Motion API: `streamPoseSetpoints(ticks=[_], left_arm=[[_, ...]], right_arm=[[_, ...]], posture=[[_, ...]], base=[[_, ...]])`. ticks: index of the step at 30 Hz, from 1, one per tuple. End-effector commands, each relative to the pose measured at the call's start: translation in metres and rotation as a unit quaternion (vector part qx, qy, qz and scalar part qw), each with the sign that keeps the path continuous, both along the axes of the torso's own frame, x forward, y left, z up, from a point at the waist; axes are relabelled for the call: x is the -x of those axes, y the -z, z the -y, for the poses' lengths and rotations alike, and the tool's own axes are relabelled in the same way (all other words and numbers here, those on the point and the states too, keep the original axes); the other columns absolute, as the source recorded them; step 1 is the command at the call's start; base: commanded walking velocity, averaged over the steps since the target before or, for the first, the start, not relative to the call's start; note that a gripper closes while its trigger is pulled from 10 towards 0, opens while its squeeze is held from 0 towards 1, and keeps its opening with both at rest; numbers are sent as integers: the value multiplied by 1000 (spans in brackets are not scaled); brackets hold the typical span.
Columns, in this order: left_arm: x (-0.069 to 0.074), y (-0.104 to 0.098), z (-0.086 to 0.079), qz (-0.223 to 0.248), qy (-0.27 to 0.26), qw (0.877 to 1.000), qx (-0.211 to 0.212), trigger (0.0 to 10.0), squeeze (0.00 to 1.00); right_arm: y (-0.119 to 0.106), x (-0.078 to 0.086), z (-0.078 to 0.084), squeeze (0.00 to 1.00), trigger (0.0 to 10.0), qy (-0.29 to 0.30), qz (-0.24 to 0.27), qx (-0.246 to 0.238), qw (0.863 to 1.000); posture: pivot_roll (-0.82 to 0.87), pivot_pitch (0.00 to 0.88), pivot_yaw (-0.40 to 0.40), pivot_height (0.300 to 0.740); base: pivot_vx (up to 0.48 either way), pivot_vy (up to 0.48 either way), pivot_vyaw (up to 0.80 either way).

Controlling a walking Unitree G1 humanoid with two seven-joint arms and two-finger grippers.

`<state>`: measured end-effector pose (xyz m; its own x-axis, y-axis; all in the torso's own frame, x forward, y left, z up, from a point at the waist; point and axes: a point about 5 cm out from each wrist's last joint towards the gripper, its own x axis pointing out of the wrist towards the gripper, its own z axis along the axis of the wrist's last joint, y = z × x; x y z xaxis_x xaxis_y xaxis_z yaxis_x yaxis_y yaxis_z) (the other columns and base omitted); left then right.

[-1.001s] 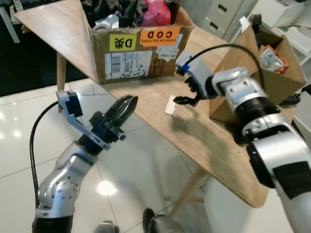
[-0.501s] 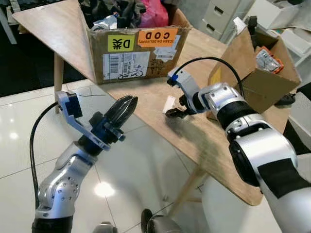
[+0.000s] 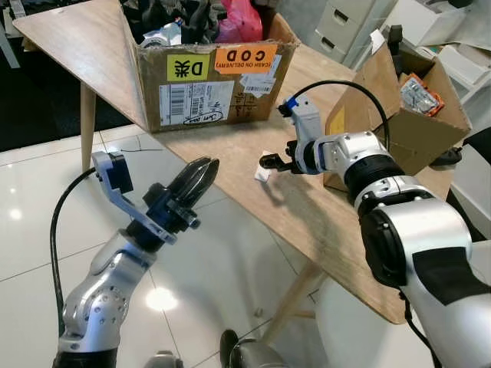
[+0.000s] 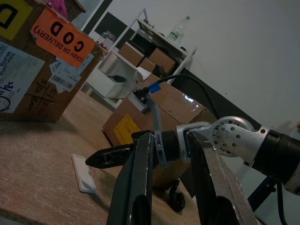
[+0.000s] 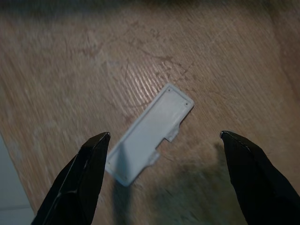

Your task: Picking trash to rubbish bin

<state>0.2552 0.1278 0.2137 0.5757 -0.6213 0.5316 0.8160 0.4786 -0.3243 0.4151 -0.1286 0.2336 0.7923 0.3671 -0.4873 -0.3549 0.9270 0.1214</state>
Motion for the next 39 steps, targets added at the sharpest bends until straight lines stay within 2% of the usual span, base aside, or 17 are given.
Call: streamPoseSetpoints(ticks=[1, 3, 8, 9, 13, 23, 31, 32, 33, 34, 39], left_arm=[[4, 2, 5, -2, 7, 1000, 7, 10000, 0], [4, 2, 5, -2, 7, 1000, 7, 10000, 0], [5, 2, 7, -5, 10, 1000, 9, 10000, 0], [6, 2, 8, -5, 11, 1000, 10, 10000, 0], [8, 2, 8, -6, 10, 1000, 12, 10000, 0], [11, 4, 8, -10, 7, 1000, 15, 10000, 0], [11, 4, 8, -10, 4, 1000, 18, 10000, 0], [11, 4, 8, -10, 5, 1000, 18, 10000, 0], [11, 4, 8, -10, 5, 1000, 18, 10000, 0], [11, 4, 8, -11, 5, 1000, 18, 10000, 0], [10, 3, 9, -10, 5, 1000, 18, 10000, 0]], right_arm=[[7, 2, 0, 0, 10000, 15, -22, -13, 1000], [7, 2, 0, 0, 10000, 15, -22, -13, 1000], [13, 3, -12, 0, 10000, 17, -33, -25, 999], [17, 4, -20, 0, 10000, 23, -41, -33, 998], [22, 5, -26, 0, 10000, 34, -45, -25, 998], [31, 6, -24, 0, 10000, 67, -54, -19, 996], [45, 8, -14, 0, 10000, 90, -66, 15, 994], [47, 9, -14, 0, 4275, 87, -68, 21, 994], [47, 9, -14, 0, 4275, 87, -68, 21, 994], [49, 10, -14, 0, 0, 82, -70, 28, 994], [54, 11, -14, 0, 0, 76, -75, 47, 993]], posture=[[3, 216, -186, 740], [3, 216, -186, 740], [-2, 233, -194, 740], [0, 243, -200, 740], [-2, 249, -206, 740], [-17, 261, -225, 740], [-27, 264, -232, 740], [-27, 265, -233, 740], [-27, 265, -233, 740], [-27, 265, -233, 740], [-33, 265, -238, 740]], base=[[0, 0, 0], [0, 0, 0], [0, 0, 0], [0, 0, 0], [0, 0, 0], [0, 0, 0], [0, 0, 0], [0, 0, 0], [0, 0, 0], [0, 0, 0], [0, 0, 0]])
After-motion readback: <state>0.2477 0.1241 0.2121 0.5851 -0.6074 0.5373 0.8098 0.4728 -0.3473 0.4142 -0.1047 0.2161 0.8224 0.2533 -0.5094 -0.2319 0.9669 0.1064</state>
